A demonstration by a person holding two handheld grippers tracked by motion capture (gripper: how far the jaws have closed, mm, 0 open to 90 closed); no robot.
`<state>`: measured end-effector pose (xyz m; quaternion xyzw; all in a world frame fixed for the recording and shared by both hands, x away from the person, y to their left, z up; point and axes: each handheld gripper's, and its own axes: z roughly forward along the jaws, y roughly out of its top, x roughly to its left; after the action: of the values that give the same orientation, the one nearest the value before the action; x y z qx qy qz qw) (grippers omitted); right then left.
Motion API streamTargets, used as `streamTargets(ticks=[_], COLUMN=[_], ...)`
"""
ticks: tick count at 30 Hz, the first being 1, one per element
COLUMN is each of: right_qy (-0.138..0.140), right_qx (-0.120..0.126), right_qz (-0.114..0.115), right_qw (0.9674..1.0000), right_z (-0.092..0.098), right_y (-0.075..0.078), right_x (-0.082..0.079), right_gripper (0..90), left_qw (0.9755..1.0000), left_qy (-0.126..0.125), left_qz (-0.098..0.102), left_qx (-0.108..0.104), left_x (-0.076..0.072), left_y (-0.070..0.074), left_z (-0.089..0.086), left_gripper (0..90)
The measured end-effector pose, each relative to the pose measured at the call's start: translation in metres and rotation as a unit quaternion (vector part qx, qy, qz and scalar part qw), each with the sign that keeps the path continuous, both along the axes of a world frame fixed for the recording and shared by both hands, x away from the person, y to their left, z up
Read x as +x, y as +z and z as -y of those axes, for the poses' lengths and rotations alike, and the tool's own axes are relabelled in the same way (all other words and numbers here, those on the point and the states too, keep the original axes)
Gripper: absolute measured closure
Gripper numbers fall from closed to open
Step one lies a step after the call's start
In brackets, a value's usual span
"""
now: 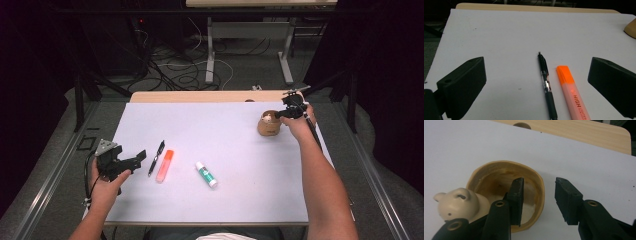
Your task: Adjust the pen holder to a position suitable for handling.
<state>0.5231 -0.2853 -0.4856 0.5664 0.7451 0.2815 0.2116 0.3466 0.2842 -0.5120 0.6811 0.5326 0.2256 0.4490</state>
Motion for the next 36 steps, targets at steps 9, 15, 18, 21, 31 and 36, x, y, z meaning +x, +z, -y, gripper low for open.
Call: streamTargets(ticks=[9, 15, 18, 21, 31, 36], right_qy=[0.010, 0.014, 0.020, 0.021, 0.016, 0.000], right_qx=[-0.017, -0.022, -0.020, -0.022, -0.020, -0.003], right_qz=[-0.013, -0.020, -0.024, -0.022, -0.030, -0.033], right_qw=[0.9997, 0.9995, 0.9993, 0.9993, 0.9992, 0.9995], right_z=[-0.002, -0.003, -0.003, -0.003, -0.003, -0.002], right_y=[-0.008, -0.013, -0.015, -0.015, -0.015, -0.014], right_x=[0.006, 0.009, 0.010, 0.010, 0.010, 0.009], right_gripper=[65.3, 67.5, 71.8, 73.0, 81.3, 82.3], left_qw=[1.0000, 1.0000, 1.0000, 1.0000, 0.9999, 0.9999], left_qy=[0.003, 0.003, 0.003, 0.003, 0.004, 0.004], left_qz=[-0.002, -0.002, -0.004, -0.004, -0.007, -0.008], left_qx=[-0.003, -0.003, -0.002, -0.003, -0.009, -0.011], left_x=[-0.001, -0.001, -0.001, -0.001, -0.001, -0.001], left_y=[0.000, -0.001, -0.001, -0.001, -0.001, -0.002], left_z=[-0.001, -0.002, -0.002, -0.001, -0.002, -0.002], left_gripper=[2.1, 2.2, 2.4, 2.5, 2.5, 2.5])
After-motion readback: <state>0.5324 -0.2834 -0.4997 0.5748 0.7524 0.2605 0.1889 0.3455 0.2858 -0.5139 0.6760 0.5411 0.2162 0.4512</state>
